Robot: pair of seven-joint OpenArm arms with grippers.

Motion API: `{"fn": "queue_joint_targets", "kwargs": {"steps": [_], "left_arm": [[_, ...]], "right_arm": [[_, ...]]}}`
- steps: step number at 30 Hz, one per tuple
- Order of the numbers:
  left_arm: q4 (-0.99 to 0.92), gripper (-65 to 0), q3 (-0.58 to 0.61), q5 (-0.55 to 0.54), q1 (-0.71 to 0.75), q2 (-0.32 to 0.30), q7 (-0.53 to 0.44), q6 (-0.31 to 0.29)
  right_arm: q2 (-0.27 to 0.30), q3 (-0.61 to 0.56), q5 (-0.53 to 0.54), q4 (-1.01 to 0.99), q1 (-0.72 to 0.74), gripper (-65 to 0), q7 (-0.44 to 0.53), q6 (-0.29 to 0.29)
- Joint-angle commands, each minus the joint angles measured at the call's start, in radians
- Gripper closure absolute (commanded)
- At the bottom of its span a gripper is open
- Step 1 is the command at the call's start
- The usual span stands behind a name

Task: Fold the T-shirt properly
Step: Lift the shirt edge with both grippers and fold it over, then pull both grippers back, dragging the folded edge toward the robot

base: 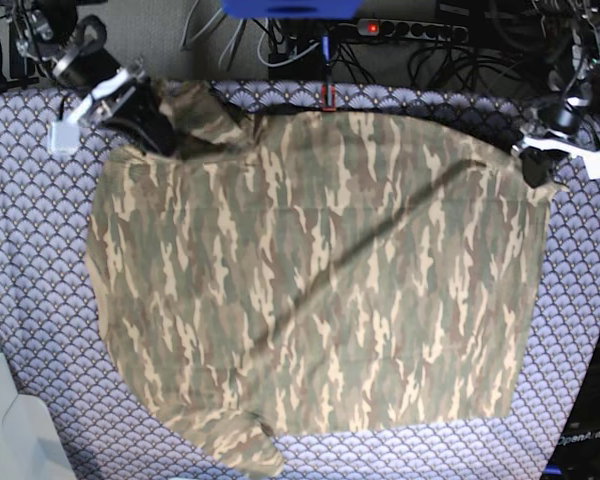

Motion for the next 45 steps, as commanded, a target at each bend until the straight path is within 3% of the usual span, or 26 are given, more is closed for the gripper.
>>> {"fn": "queue_joint_targets", "kwargs": {"steps": [1,4,6,14,21,24,29,33,36,45], "left_arm": [[0.017,-0.7,-0.007,0.014,-0.018,-0.014,-0.021,-0.006],[0.014,-0.7,-0.007,0.08,-0.07,-0.014,-0.021,-0.006],[0.013,-0.7,-0.007,0.117,-0.098,-0.014,-0.017,-0.006],[0.013,-0.7,-0.008,0.269,-0.287,-0.006,0.174,-0.006],[-0.021,-0.7,-0.008,0.385,-0.393,-0.004,0.224,-0.006],[-0.064,-0.7,-0.004,0.445,-0.425,-0.004,0.224,-0.006],[-0.124,-0.7,0.0,0.542,-0.477,-0.004,0.223,-0.006],[-0.165,-0.7,0.0,0.6,-0.511,-0.004,0.215,-0.006],[-0.187,-0.7,0.001,0.632,-0.549,-0.004,0.214,-0.006],[-0.182,-0.7,0.069,0.642,-0.574,0.02,0.214,-0.009]], "right_arm": [[0.011,0.008,0.016,0.014,0.016,0.0,-0.002,0.0],[0.014,0.008,0.016,0.014,0.087,0.0,-0.05,-0.054],[0.015,0.008,0.016,0.014,0.133,0.0,-0.077,-0.058],[-0.006,0.055,0.016,-0.069,0.314,0.0,-0.22,-0.06],[-0.008,0.055,-0.001,-0.21,0.476,0.0,-0.287,-0.06],[-0.02,0.057,-0.113,-0.238,0.55,0.0,-0.341,-0.06],[-0.095,0.061,-0.378,-0.269,0.667,0.0,-0.439,-0.06],[-0.149,0.063,-0.518,-0.281,0.719,0.0,-0.459,-0.06],[-0.173,0.06,-0.59,-0.281,0.751,0.0,-0.459,-0.06],[-0.175,0.065,-0.703,-0.282,0.836,0.0,-0.461,-0.06]]}}
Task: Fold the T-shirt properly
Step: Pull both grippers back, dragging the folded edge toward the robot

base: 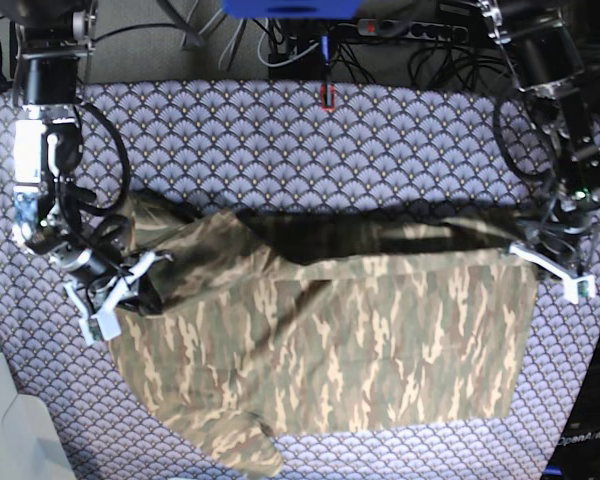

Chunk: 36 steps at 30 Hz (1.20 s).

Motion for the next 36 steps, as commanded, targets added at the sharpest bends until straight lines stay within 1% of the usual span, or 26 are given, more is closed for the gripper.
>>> {"fn": "queue_joint_targets", "kwargs": {"steps": [1,6,9,15,17,21,24,29,33,36], "left_arm": [[0.027,-0.7,0.011,-0.009,-0.021,-0.007,-0.026,-0.007],[0.027,-0.7,0.08,-0.009,-0.023,-0.004,-0.027,-0.004],[0.027,-0.7,0.102,-0.009,-0.053,-0.007,-0.027,-0.004],[0.016,-0.7,0.094,-0.006,-0.104,-0.018,-0.027,-0.004],[0.015,-0.7,0.094,0.016,-0.112,-0.03,-0.027,-0.004],[0.013,-0.7,0.1,0.083,-0.136,-0.025,-0.029,-0.004],[-0.036,-0.7,0.094,0.111,-0.172,-0.016,-0.029,-0.004],[-0.1,-0.7,0.094,0.111,-0.202,-0.018,-0.032,-0.004],[-0.137,-0.7,0.094,0.117,-0.202,-0.019,-0.129,-0.004],[-0.182,-0.7,0.096,0.189,-0.204,-0.022,-0.147,-0.004]], "right_arm": [[0.014,0.01,0.001,0.016,0.035,0.0,0.026,0.008],[0.035,0.008,-0.021,0.011,0.051,0.0,0.026,0.008],[0.041,0.008,-0.024,-0.024,0.066,0.0,0.031,0.008],[0.058,0.002,-0.024,-0.112,0.106,0.0,0.037,0.013],[0.06,0.002,-0.024,-0.127,0.113,0.0,0.039,0.013],[0.058,0.0,-0.024,-0.144,0.149,0.0,0.039,0.013],[0.058,-0.004,-0.025,-0.191,0.181,0.0,0.039,0.013],[0.061,-0.05,-0.025,-0.254,0.201,0.0,0.063,0.013],[0.061,-0.087,-0.025,-0.302,0.202,0.0,0.094,0.013],[0.061,-0.087,-0.025,-0.308,0.204,0.0,0.095,0.013]]}}
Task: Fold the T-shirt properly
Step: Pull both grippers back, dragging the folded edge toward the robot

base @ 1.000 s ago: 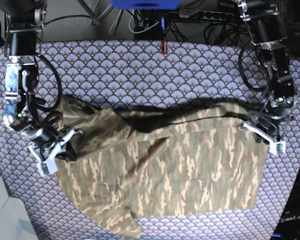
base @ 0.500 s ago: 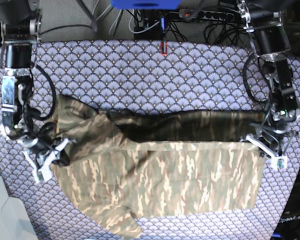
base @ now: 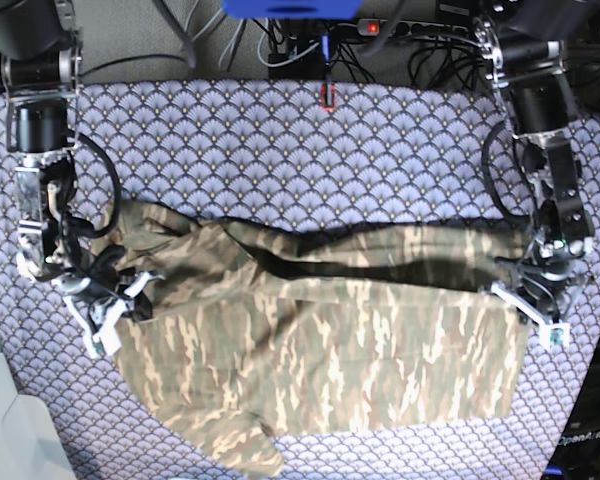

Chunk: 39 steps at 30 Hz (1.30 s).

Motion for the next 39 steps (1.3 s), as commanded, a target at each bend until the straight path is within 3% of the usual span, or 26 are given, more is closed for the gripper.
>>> {"fn": "queue_joint_targets", "kwargs": {"steps": [1,5,10,16,18,24,30,34,37,39], "left_arm": [[0.009,-0.7,-0.002,0.023,-0.021,-0.011,-0.025,0.006],[0.001,-0.8,-0.002,0.032,-0.038,-0.009,-0.027,0.004],[0.003,-0.9,-0.005,0.034,-0.04,-0.009,-0.027,0.004],[0.004,-1.1,-0.003,0.034,-0.038,-0.009,-0.025,0.001],[0.0,-4.3,-0.005,0.034,-0.038,-0.009,-0.025,0.001],[0.009,-27.3,-0.005,0.034,-0.033,-0.009,-0.025,0.006],[0.01,-29.8,-0.005,0.034,-0.032,-0.009,-0.022,0.006],[0.01,-29.8,-0.006,0.034,-0.02,-0.009,-0.017,0.006],[0.038,-29.9,-0.006,0.034,0.011,-0.009,-0.017,0.0],[0.081,-32.1,-0.006,0.034,0.046,-0.009,-0.017,-0.002]], "right_arm": [[0.014,0.007,0.013,0.017,0.032,0.0,0.028,0.001],[0.006,0.007,-0.055,0.016,0.053,0.0,0.026,0.001],[-0.055,0.01,-0.21,0.017,0.053,0.0,0.023,0.001],[-0.072,0.011,-0.221,0.017,0.052,0.0,0.016,0.003],[-0.072,0.013,-0.221,0.017,0.052,0.0,0.016,0.003],[-0.069,0.016,-0.221,0.017,0.053,0.0,0.016,0.003],[-0.069,0.019,-0.221,0.017,0.05,-0.1,0.014,0.003],[-0.078,0.097,-0.221,0.017,0.044,-9.0,0.013,0.003],[-0.088,0.169,-0.221,0.017,0.044,-19.8,-0.037,0.004],[-0.089,0.211,-0.221,0.017,0.044,-24.4,-0.06,0.053]]}}
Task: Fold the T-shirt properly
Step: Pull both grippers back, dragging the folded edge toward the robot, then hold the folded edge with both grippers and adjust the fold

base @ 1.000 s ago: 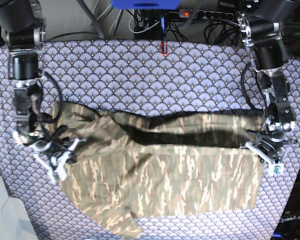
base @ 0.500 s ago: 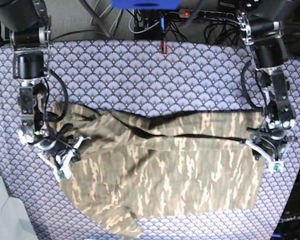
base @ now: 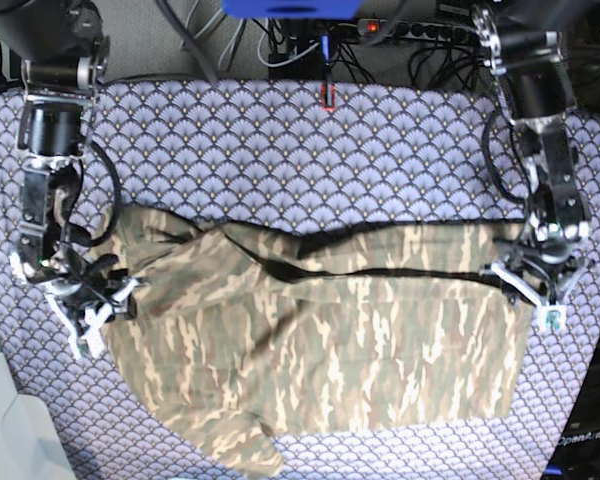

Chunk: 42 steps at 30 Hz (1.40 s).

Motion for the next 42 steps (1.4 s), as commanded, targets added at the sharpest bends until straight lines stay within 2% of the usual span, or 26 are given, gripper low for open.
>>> {"fn": "queue_joint_targets", "kwargs": {"steps": [1,2,4,9,12,15,19,22,29,34,42], "left_arm": [[0.053,-34.4,-0.005,-0.005,-0.01,-0.011,-0.027,0.002],[0.088,-37.5,-0.005,-0.005,0.012,-0.003,-0.027,0.002],[0.162,-41.2,-0.005,-0.005,0.064,0.01,-0.027,0.0],[0.276,-41.3,-0.005,-0.005,0.204,0.015,-0.038,0.0],[0.294,-41.4,-0.006,-0.006,0.259,0.015,-0.049,0.0],[0.291,-41.5,-0.054,-0.008,0.316,0.049,-0.133,-0.001],[0.296,-41.5,-0.109,-0.014,0.34,0.086,-0.168,-0.003],[0.296,-41.5,-0.117,-0.02,0.348,0.095,-0.162,-0.003],[0.291,-41.5,-0.118,-0.115,0.405,0.096,-0.17,-0.003],[0.283,-41.5,-0.12,-0.117,0.411,0.096,-0.17,-0.003],[0.266,-41.5,-0.188,-0.118,0.4,0.095,-0.17,-0.003]], "right_arm": [[0.007,0.023,0.013,0.019,0.027,-26.0,0.012,0.059],[0.007,0.043,0.013,0.022,0.027,-26.8,-0.002,0.097],[0.007,0.072,0.013,0.024,0.027,-27.6,-0.042,0.131],[0.009,0.097,0.007,0.09,-0.054,-27.7,-0.091,0.187],[0.01,0.097,0.007,0.234,-0.164,-27.7,-0.086,0.187],[0.009,0.097,0.007,0.367,-0.272,-27.7,-0.085,0.187],[0.007,0.097,0.007,0.41,-0.335,-27.7,-0.085,0.187],[0.006,0.097,0.007,0.413,-0.358,-27.7,-0.085,0.187],[0.006,0.098,0.008,0.413,-0.413,-27.8,-0.085,0.187],[0.006,0.098,0.011,0.41,-0.427,-27.8,-0.085,0.187],[0.006,0.098,0.008,0.403,-0.402,-27.8,-0.083,0.187]]}}
